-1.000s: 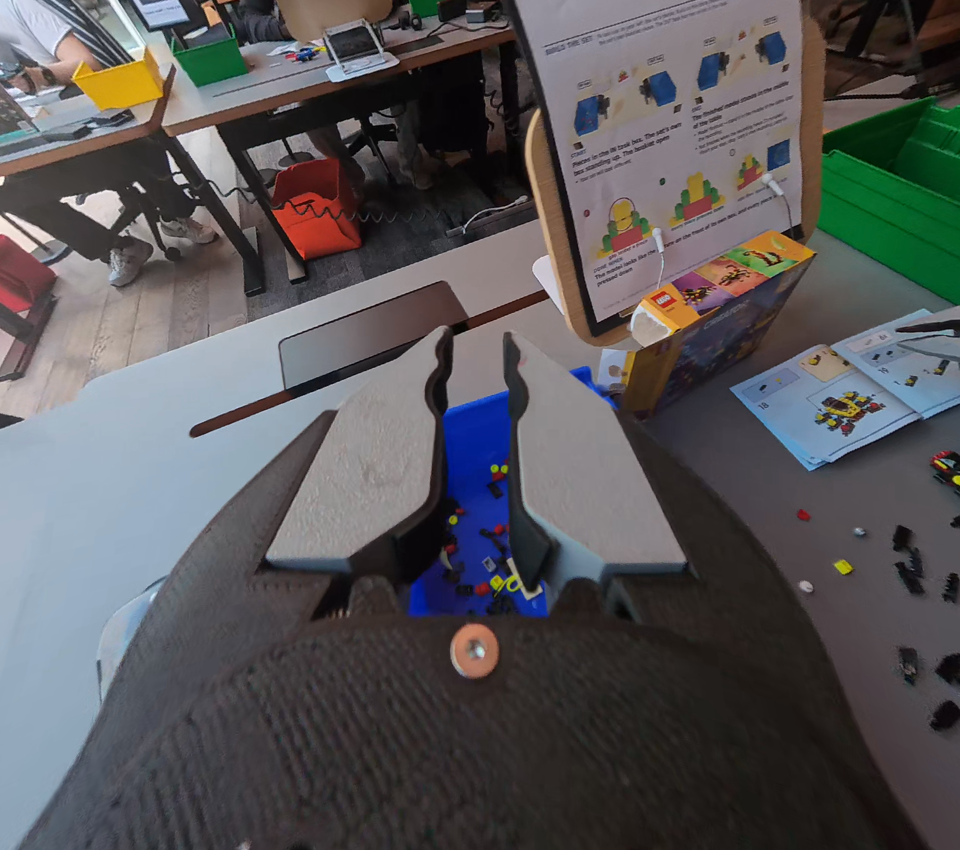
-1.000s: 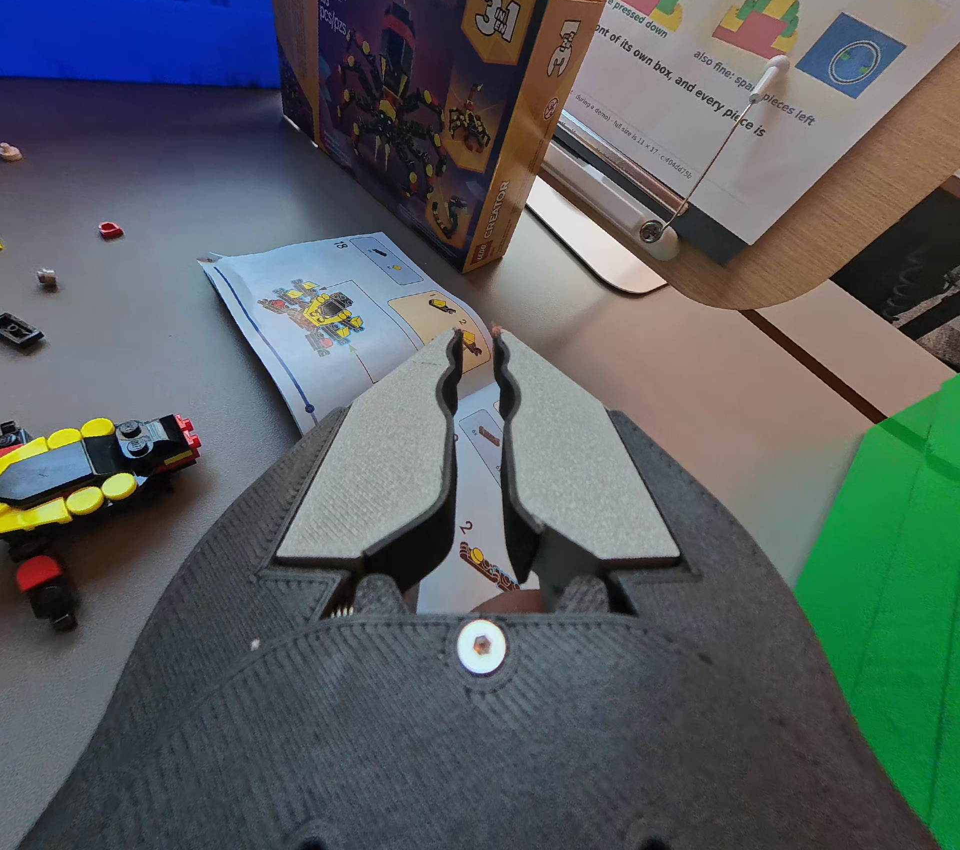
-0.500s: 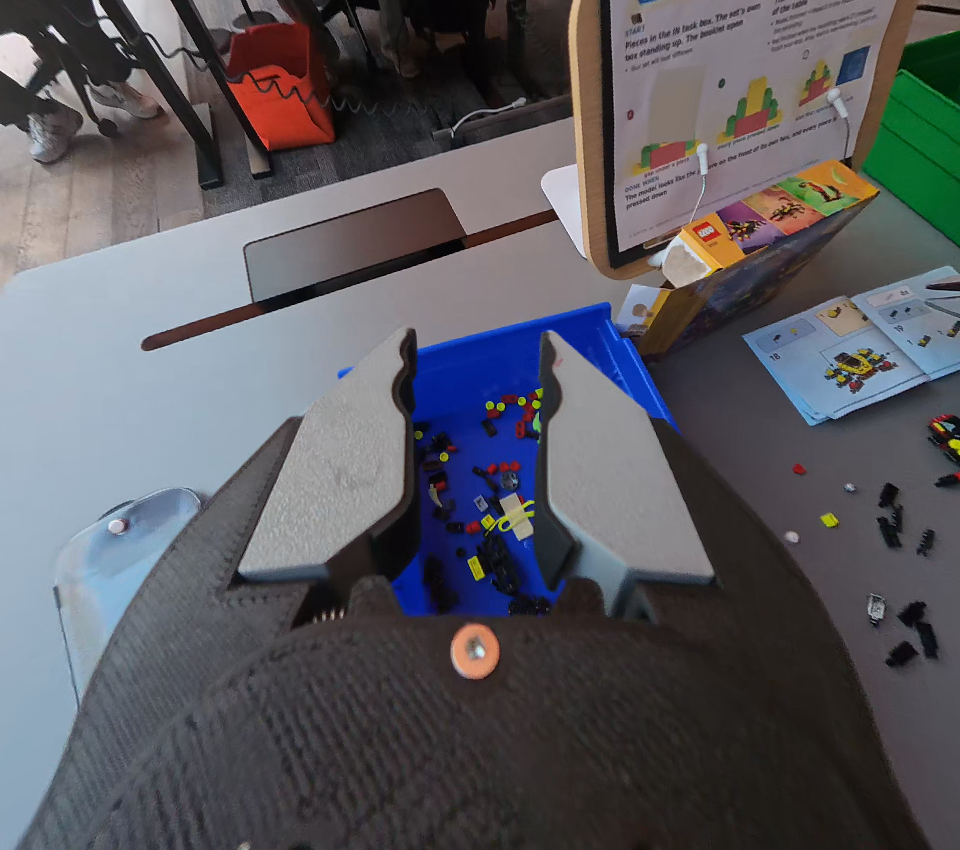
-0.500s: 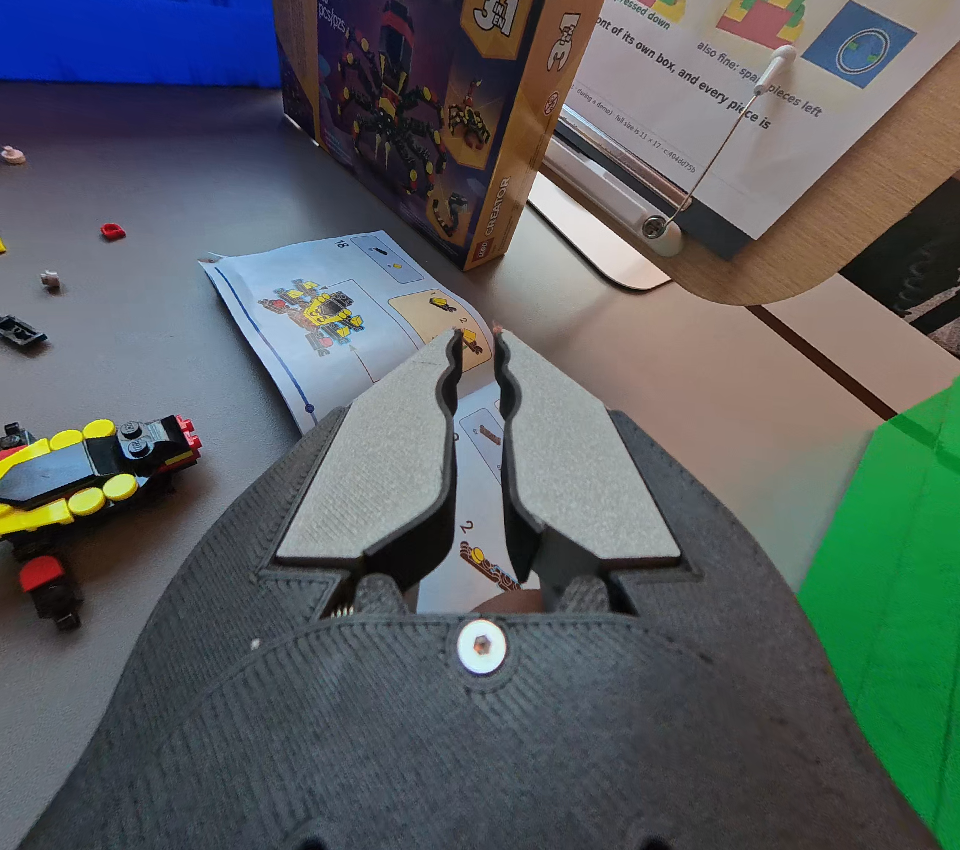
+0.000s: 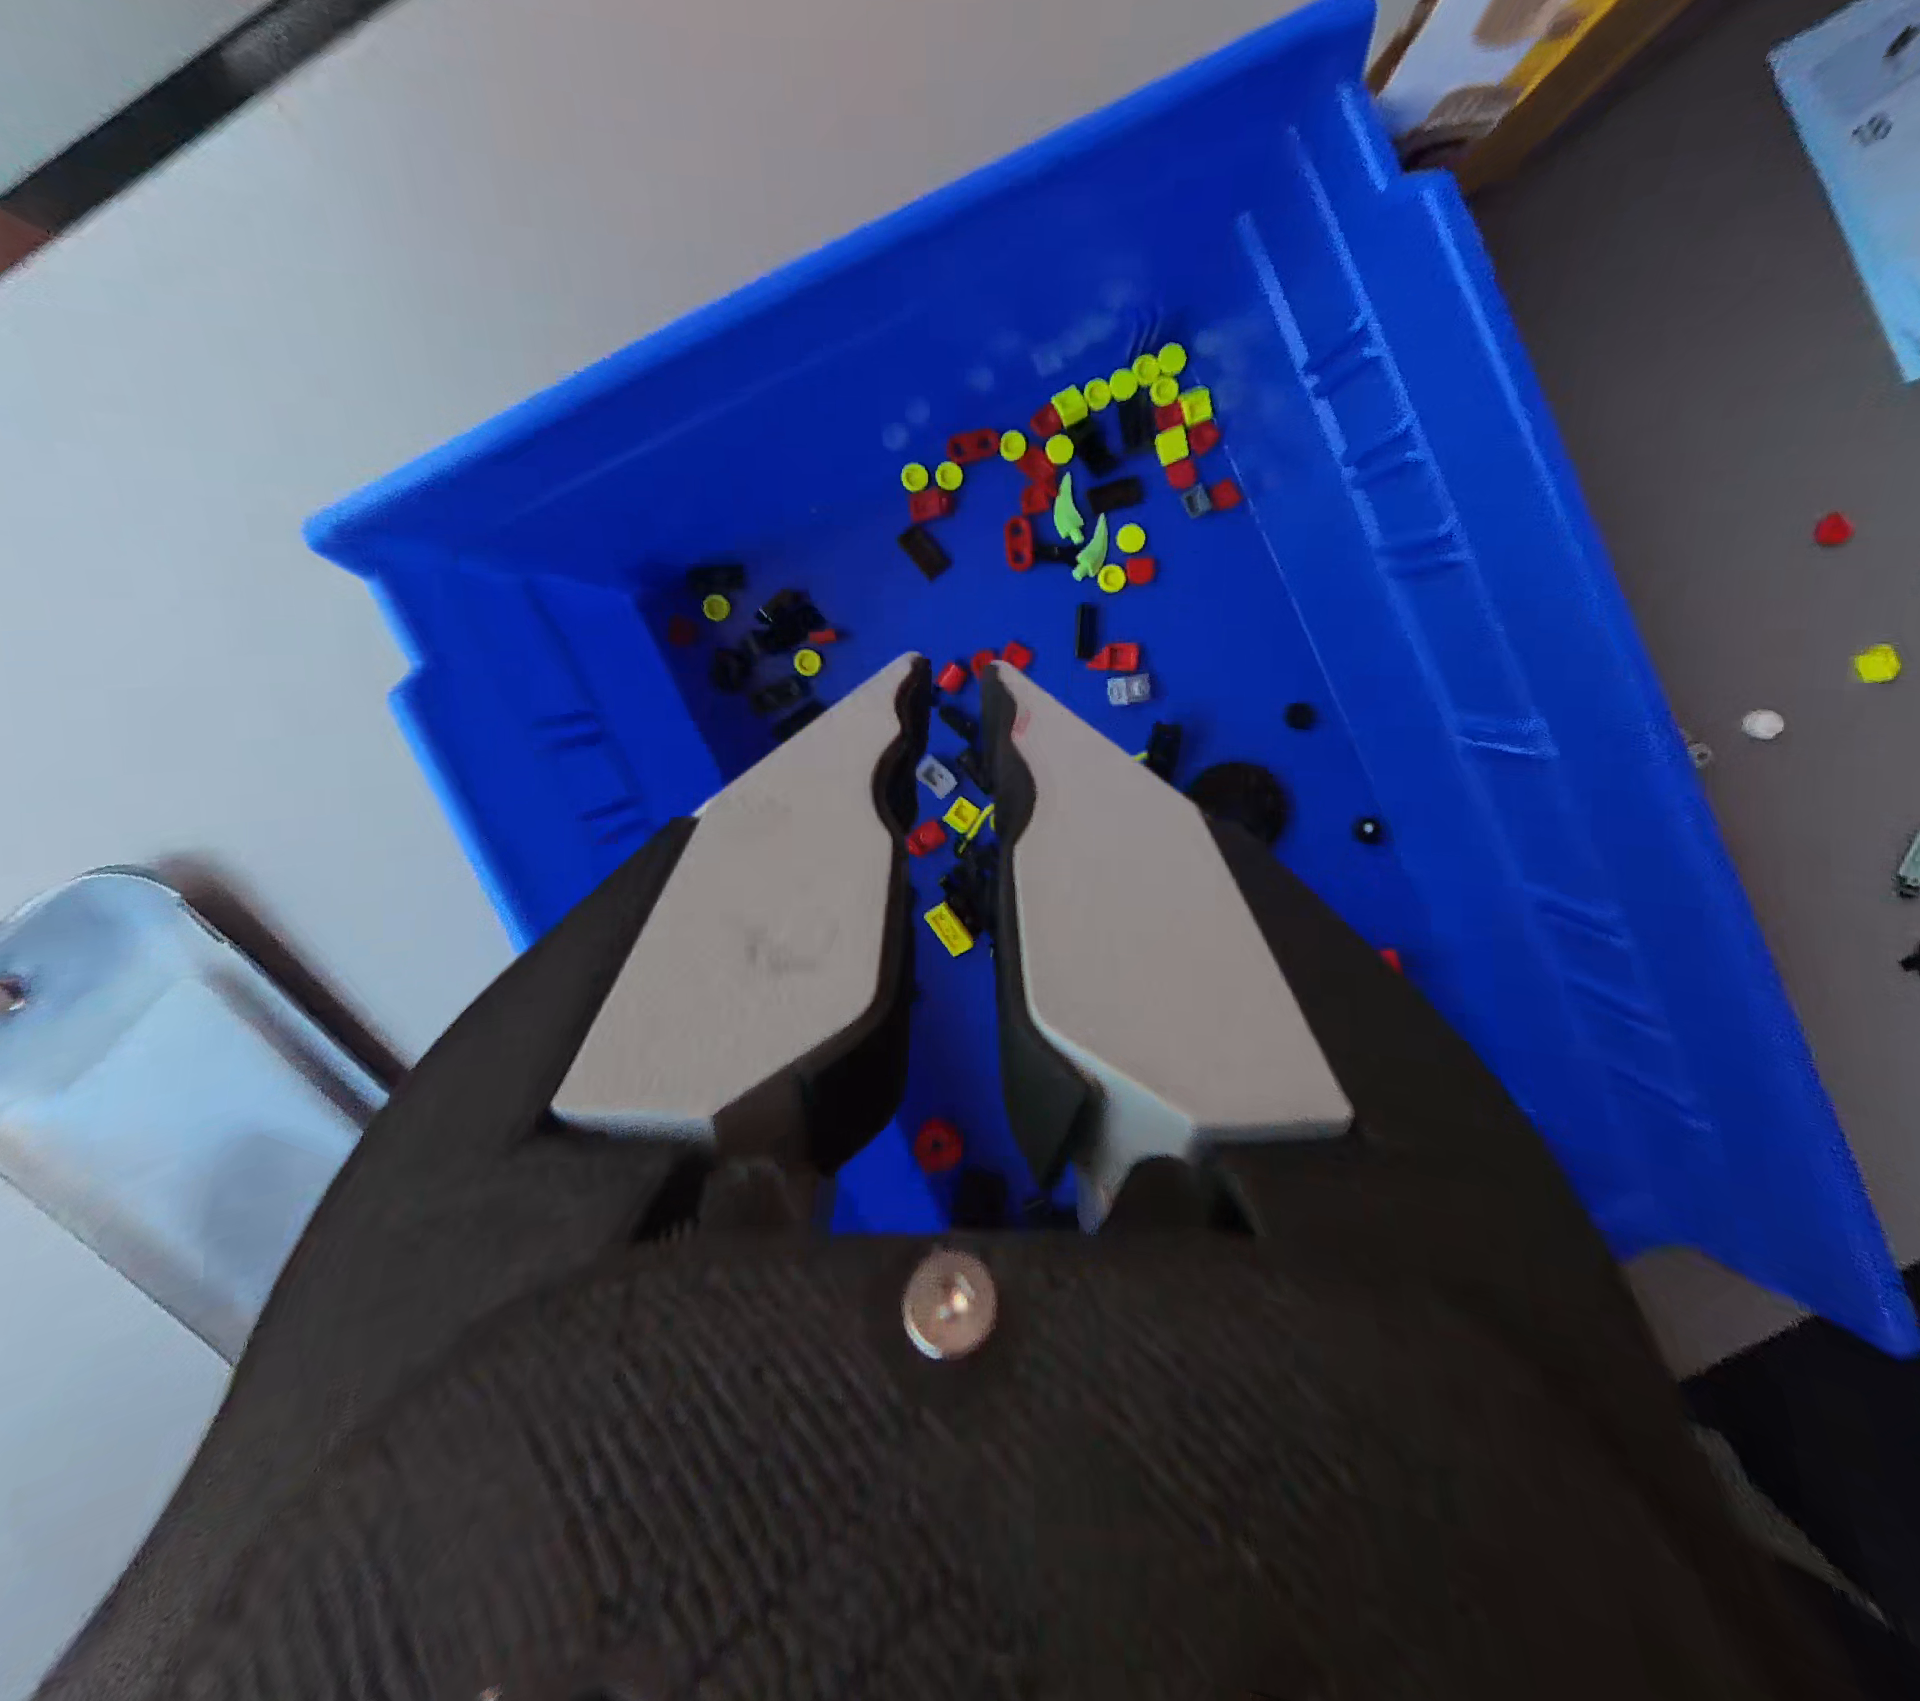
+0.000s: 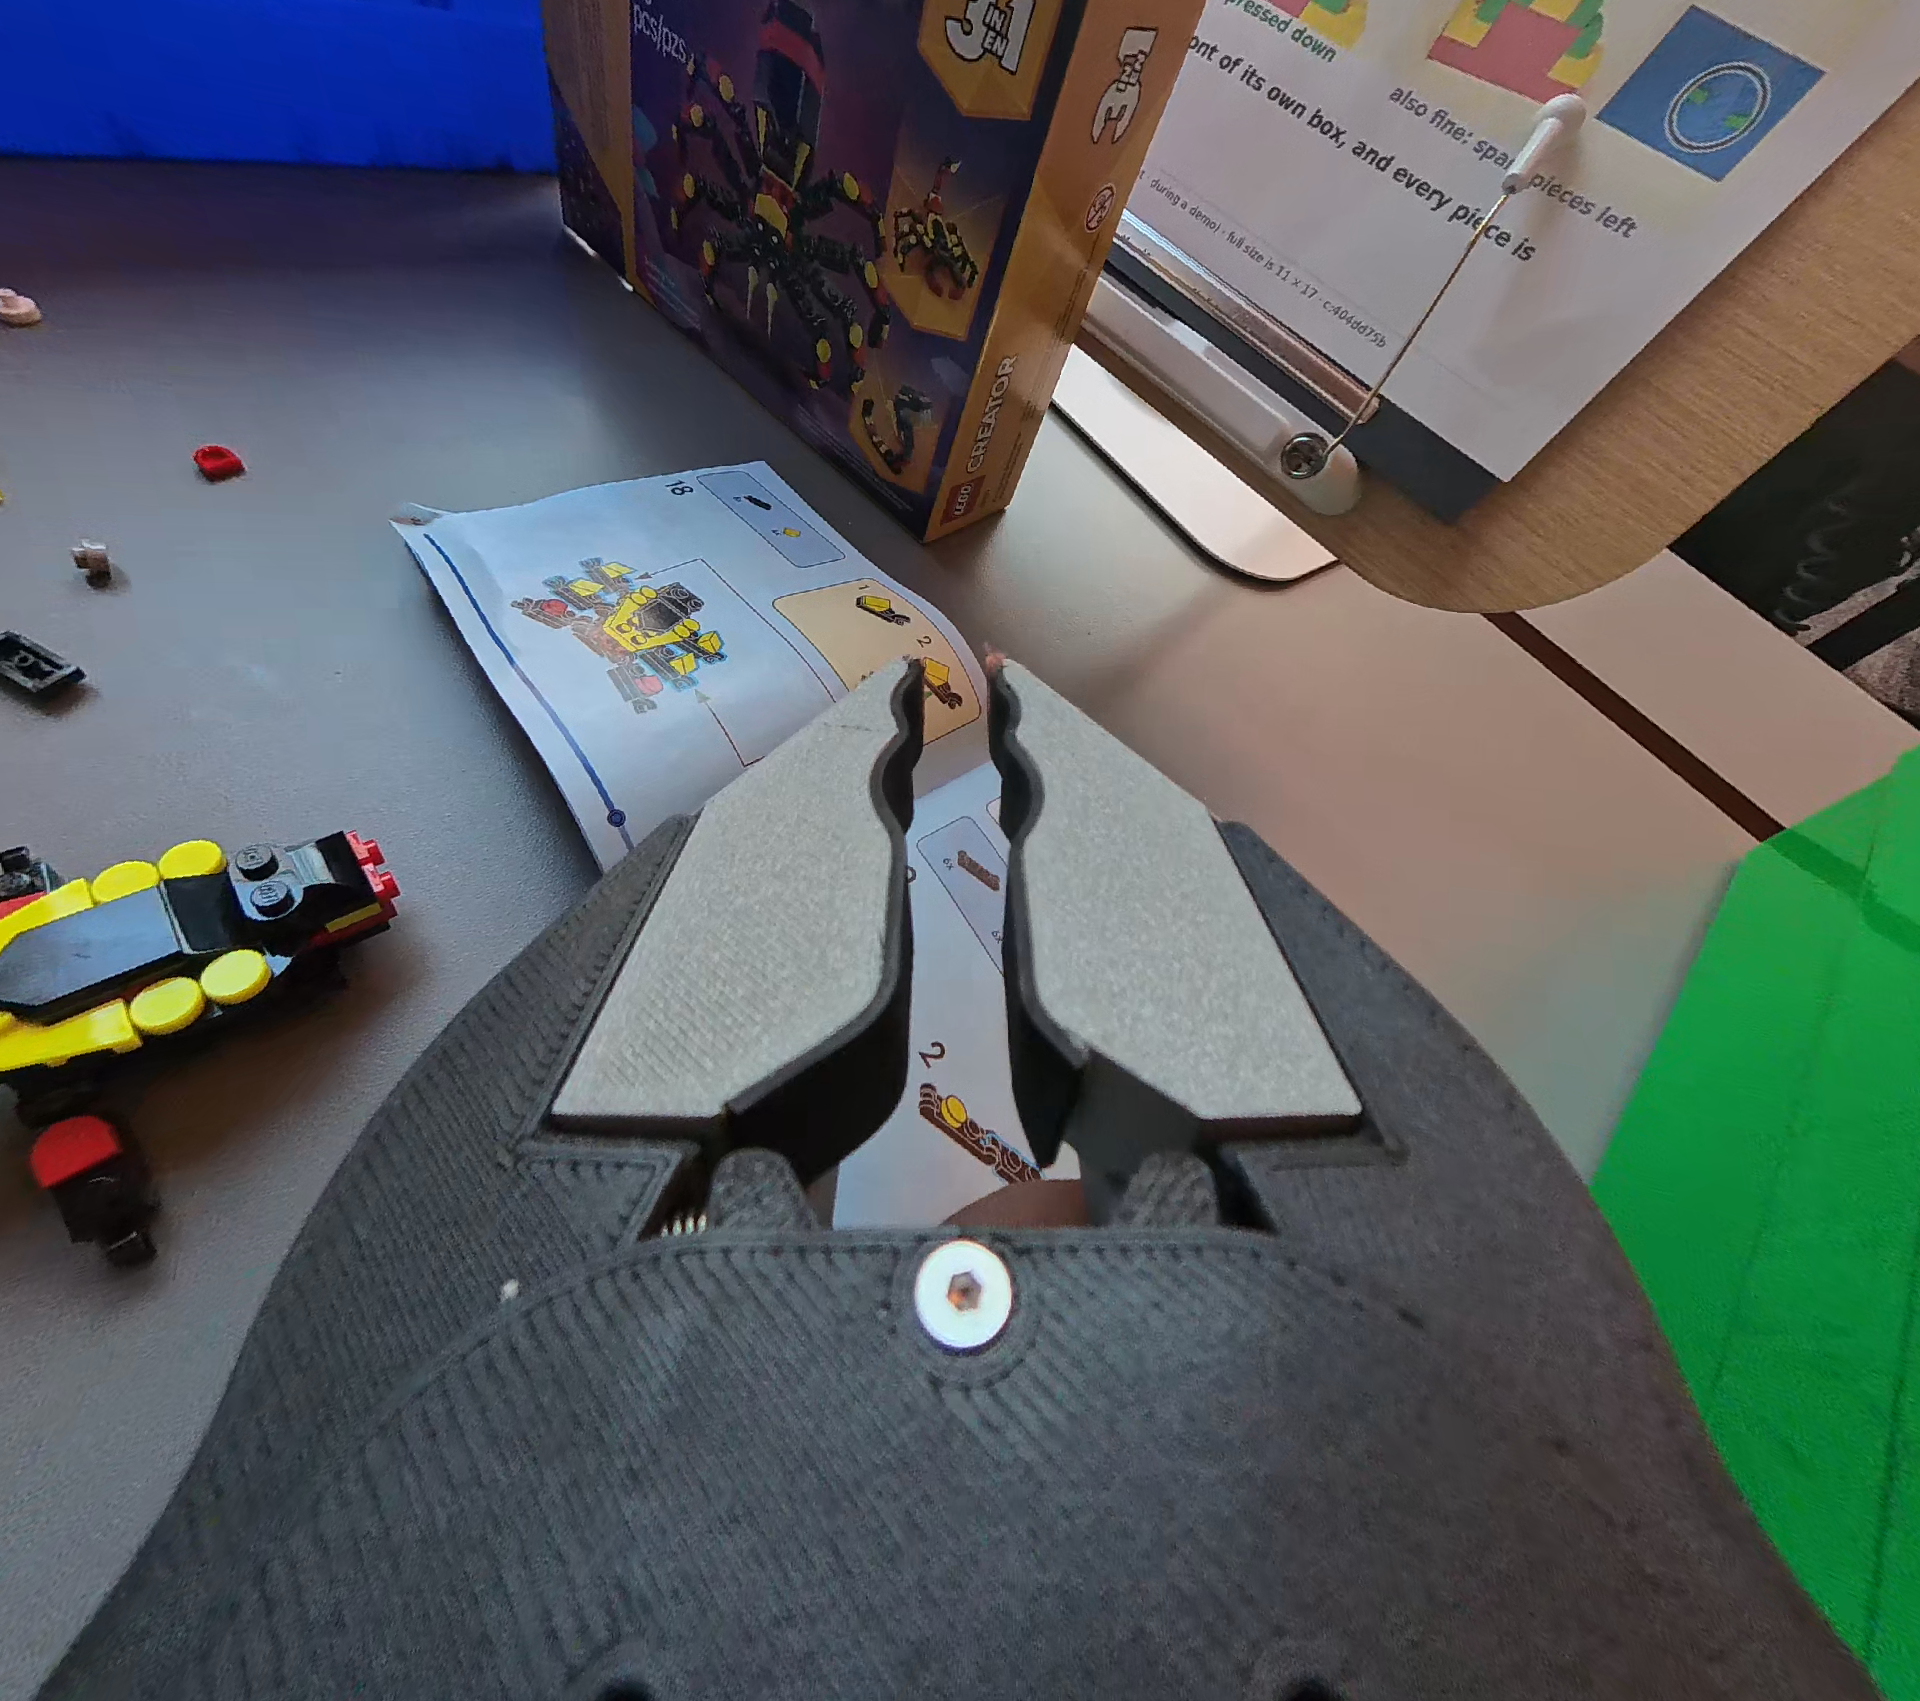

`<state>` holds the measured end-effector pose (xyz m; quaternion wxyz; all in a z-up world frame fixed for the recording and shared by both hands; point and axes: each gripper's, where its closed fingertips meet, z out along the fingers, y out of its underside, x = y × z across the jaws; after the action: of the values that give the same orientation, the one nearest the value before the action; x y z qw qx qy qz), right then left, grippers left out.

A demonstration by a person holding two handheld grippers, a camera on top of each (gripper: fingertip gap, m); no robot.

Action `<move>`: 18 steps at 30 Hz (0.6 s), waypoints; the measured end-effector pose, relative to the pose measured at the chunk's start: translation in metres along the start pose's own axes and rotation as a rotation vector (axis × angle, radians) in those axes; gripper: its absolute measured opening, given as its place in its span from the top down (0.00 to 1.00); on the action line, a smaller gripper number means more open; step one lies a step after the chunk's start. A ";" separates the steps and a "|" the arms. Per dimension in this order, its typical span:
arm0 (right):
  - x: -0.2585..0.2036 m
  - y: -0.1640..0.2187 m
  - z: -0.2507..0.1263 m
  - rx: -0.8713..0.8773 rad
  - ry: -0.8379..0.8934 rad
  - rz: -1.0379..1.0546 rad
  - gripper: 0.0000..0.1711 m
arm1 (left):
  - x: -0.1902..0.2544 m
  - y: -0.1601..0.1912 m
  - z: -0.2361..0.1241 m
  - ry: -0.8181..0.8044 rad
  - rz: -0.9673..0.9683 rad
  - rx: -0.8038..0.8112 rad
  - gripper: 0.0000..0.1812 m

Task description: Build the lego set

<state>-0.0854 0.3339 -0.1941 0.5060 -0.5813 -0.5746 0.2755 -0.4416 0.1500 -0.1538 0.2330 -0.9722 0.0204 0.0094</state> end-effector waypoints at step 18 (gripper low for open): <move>-0.001 0.000 0.000 0.001 0.002 -0.011 0.95 | 0.003 0.080 0.053 0.095 0.030 -0.439 0.96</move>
<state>-0.0855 0.3331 -0.1940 0.5084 -0.5783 -0.5771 0.2722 -0.4425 0.1023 -0.2372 0.0143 -0.9985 0.0434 -0.0286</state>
